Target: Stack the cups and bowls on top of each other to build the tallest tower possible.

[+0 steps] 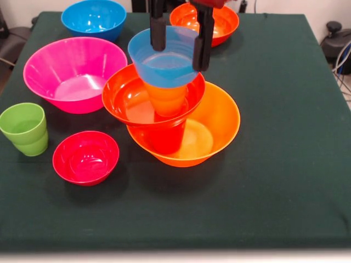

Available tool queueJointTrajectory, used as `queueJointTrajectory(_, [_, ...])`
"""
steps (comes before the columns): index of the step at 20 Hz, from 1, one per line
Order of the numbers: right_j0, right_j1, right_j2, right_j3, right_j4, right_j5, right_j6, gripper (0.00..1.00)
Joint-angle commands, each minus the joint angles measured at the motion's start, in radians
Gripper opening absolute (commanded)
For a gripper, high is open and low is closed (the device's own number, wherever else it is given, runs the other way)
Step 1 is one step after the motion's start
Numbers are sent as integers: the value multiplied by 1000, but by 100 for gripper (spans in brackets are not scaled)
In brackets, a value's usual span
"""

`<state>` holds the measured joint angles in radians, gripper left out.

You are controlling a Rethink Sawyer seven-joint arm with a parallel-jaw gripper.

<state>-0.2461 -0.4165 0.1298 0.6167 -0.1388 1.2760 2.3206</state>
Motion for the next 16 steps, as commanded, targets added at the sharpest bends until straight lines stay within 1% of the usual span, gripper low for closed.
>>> queueJointTrajectory(1, [-18,130,96,-171,-103,174,-386,100])
queueJointTrajectory(8, [-26,179,99,-271,-93,220,-456,100])
queueJointTrajectory(14, [-38,214,100,-321,-76,235,-511,100])
queueJointTrajectory(16, [-45,224,101,-326,-71,225,-530,100])
